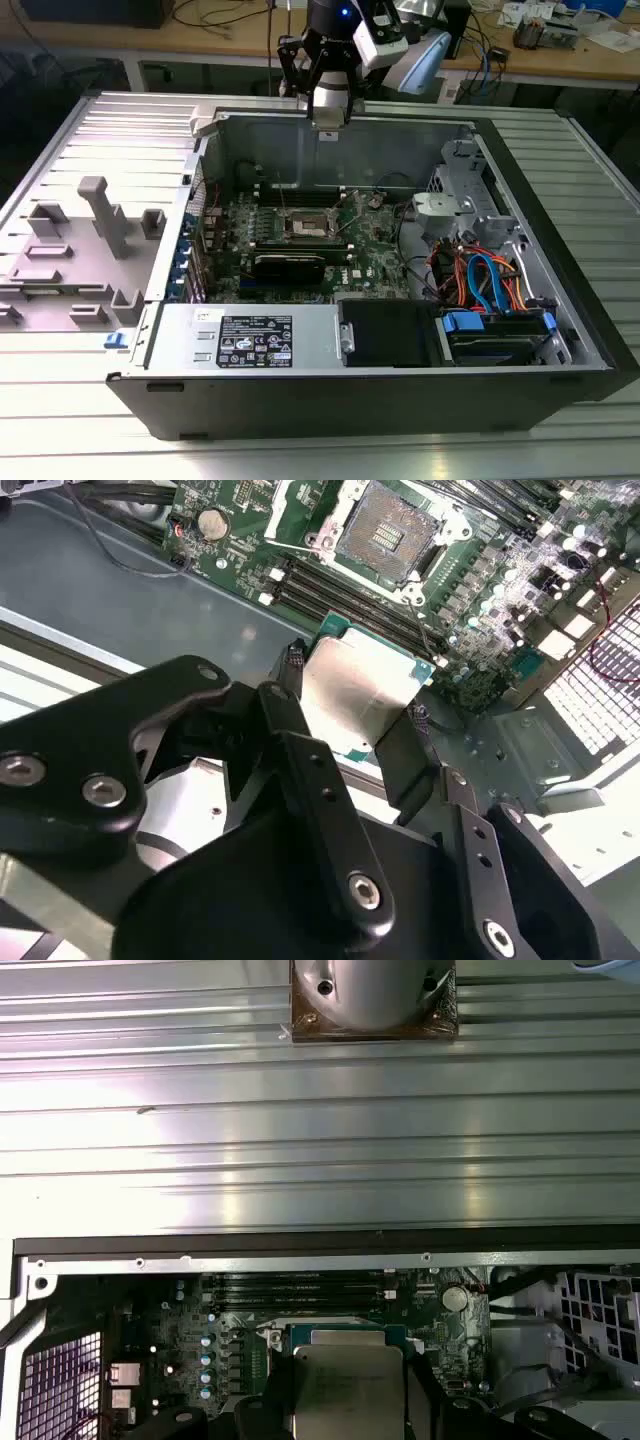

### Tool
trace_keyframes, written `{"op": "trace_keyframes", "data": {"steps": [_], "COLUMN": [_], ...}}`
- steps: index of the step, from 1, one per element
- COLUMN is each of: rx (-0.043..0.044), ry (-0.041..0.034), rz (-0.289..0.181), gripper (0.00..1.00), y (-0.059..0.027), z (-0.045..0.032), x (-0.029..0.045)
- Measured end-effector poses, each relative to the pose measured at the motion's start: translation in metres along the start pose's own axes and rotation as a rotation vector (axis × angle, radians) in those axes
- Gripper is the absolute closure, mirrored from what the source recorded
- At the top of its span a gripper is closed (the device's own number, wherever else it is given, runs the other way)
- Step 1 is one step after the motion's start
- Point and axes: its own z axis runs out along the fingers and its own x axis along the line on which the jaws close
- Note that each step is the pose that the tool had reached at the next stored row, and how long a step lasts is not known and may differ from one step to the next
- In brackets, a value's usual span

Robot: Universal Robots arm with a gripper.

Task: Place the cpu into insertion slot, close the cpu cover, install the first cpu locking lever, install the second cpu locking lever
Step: 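Place the cpu into insertion slot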

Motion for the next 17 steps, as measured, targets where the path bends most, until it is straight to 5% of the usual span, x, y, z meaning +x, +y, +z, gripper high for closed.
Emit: {"op": "trace_keyframes", "data": {"steps": [9, 14, 17], "rx": [-0.0001, -0.0014, -0.0018], "ry": [-0.0003, -0.0079, -0.0091], "rz": [0.003, 0.088, 0.101], "gripper": [0.46, 0.46, 0.46], "y": [-0.0009, -0.0013, -0.0028], "z": [0.0000, 0.0008, 0.0008], "x": [0.0000, 0.0000, -0.0001]}}
